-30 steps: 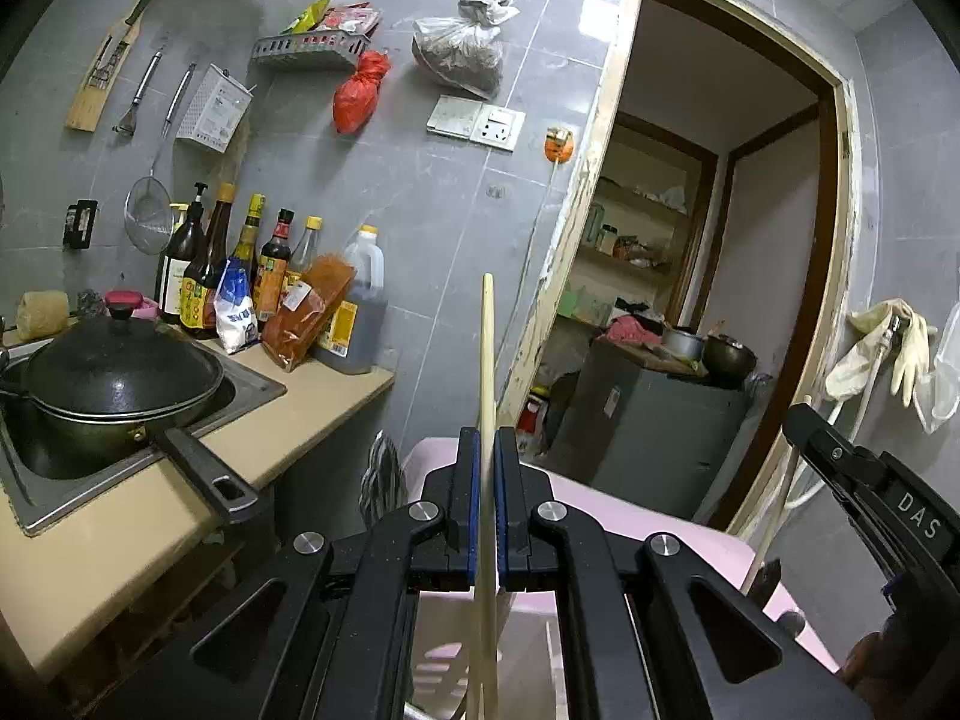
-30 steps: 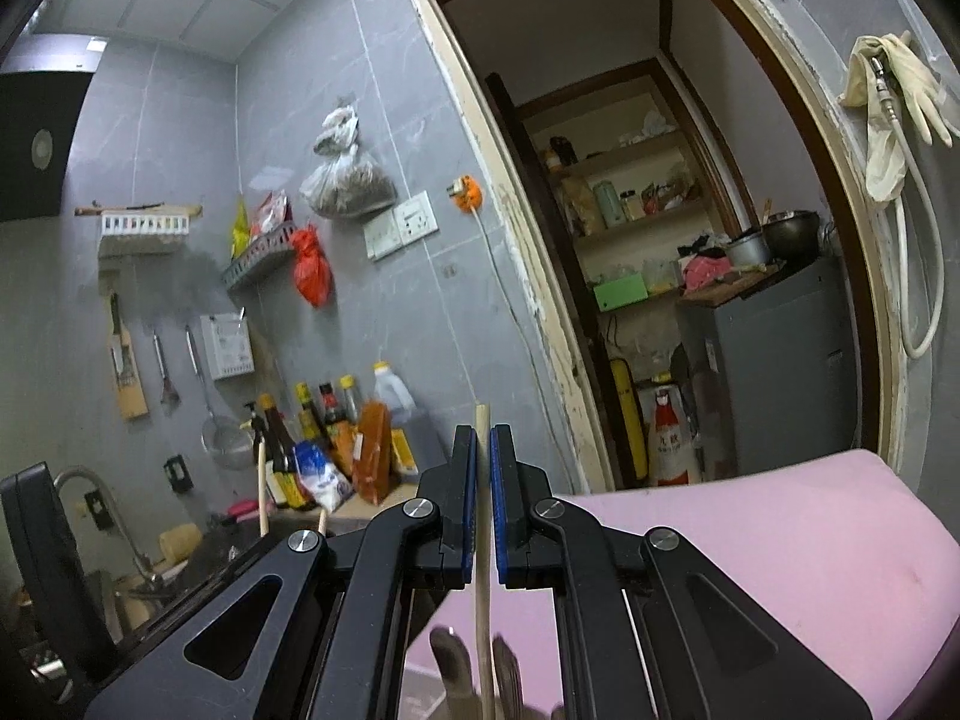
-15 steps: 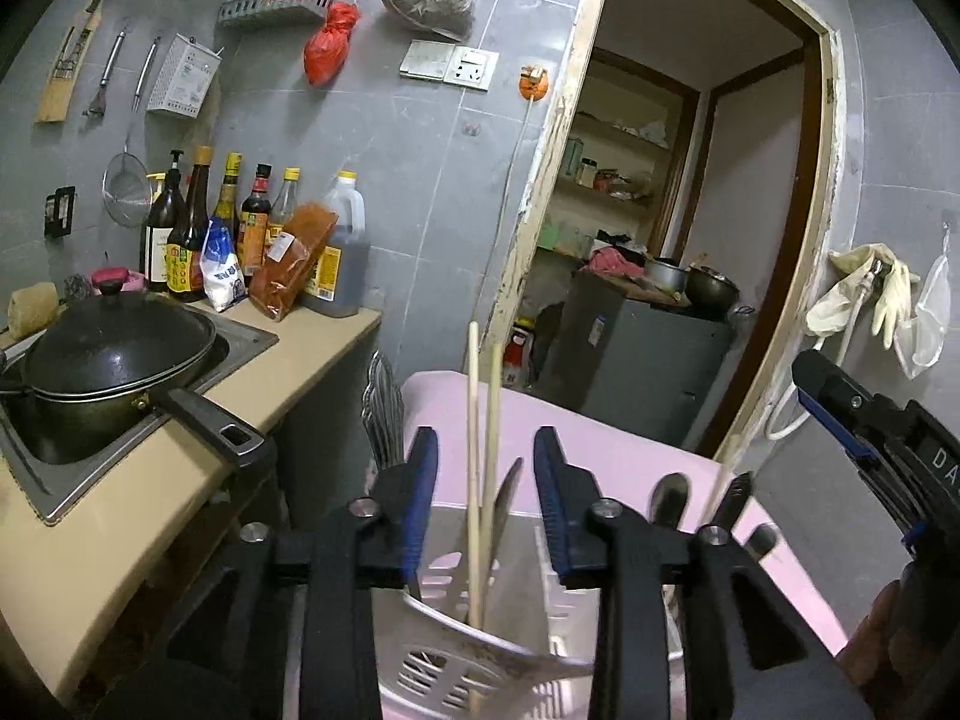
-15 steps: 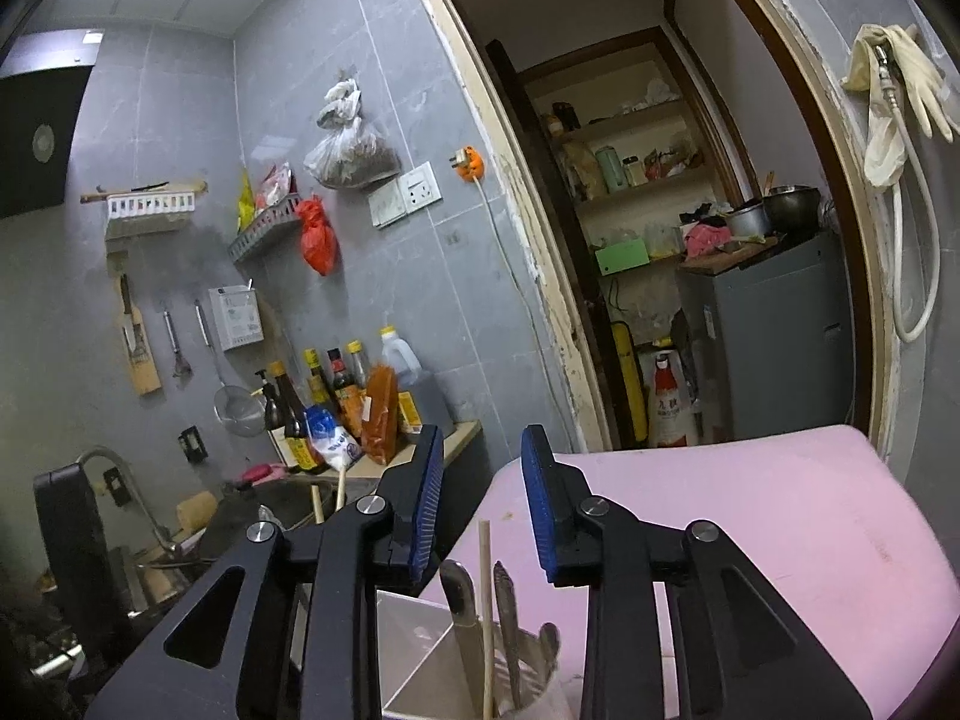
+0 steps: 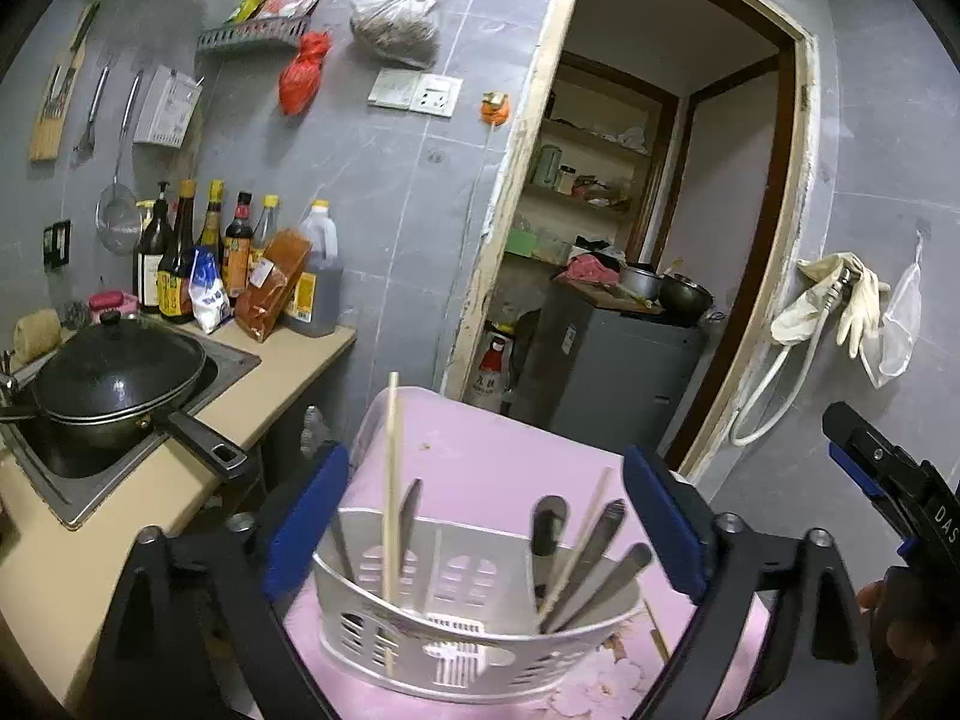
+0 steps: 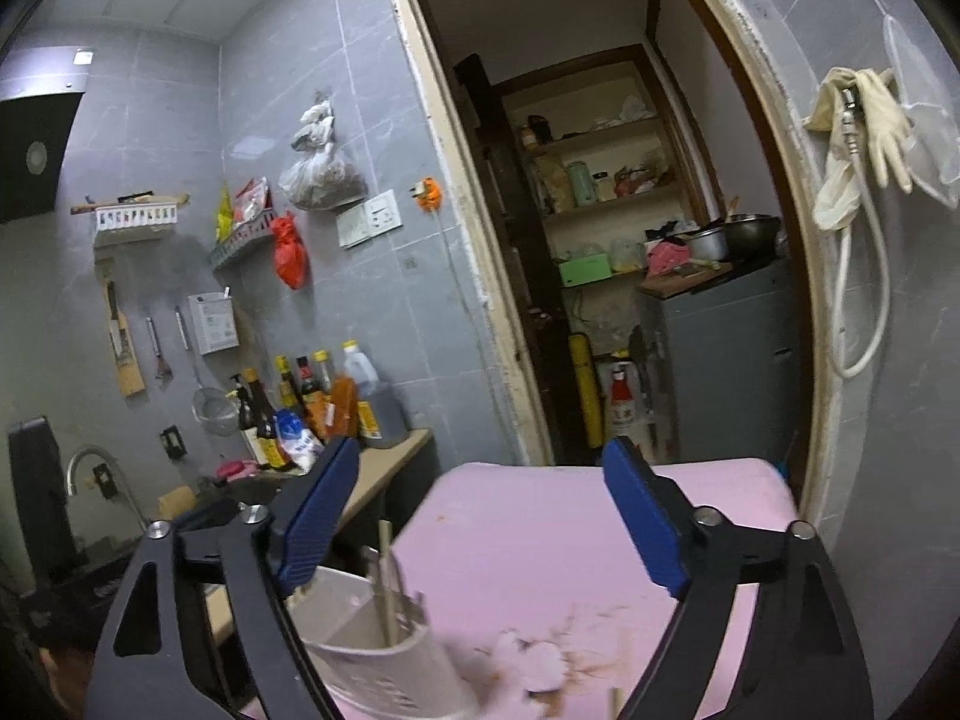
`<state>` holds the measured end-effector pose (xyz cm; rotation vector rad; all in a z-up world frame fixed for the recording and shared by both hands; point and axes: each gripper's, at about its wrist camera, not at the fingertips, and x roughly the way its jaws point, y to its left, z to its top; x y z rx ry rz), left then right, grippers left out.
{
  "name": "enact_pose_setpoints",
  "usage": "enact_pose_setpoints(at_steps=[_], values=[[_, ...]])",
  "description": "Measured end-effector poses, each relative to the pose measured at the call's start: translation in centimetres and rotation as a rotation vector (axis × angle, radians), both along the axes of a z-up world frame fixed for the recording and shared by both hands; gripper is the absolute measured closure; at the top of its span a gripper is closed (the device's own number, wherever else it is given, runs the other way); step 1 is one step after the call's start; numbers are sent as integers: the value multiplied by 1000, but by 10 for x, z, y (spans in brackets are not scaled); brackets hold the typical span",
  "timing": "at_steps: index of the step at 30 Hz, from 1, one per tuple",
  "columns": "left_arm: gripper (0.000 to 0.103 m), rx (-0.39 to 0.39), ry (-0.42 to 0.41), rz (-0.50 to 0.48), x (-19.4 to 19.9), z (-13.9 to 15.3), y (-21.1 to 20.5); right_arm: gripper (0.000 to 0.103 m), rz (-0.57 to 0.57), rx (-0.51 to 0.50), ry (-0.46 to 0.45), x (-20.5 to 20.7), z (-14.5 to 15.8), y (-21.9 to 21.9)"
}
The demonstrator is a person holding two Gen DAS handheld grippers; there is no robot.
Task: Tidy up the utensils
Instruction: 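Lower the chopsticks into the caddy and open both tools, then withdraw both open tools from the caddy toward the gold spoon and chopstick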
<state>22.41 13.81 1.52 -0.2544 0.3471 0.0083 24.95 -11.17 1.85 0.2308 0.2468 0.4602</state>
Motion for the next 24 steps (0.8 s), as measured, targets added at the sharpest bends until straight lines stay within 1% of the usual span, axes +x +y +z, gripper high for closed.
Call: enact_pose_setpoints(at_steps=[2,3,4,8,13,19,24], values=[[10,20,5,0,-3,2,-12,9,-13,-9,4,-3,0,-10],[10,31,9,-3,-4,3,-18,1,-23,-14,6,-5,-1,-17],[10,38,12,-4,-5,3,-22,0,-28,-16,6,-7,-1,-23],[10,64,21,-13,-12,0,-43,0,-44,-48,22,-14,-5,-43],[10,77,45,-30,-19,-13,-65,0,-67,-95,58,-20,-17,-68],[10,80,92,-31,-22,-36,-83,0,-88,-142,130,-24,-42,-91],[10,88,139,-26,-23,-60,-93,0,-74,-195,205,-20,-69,-95]])
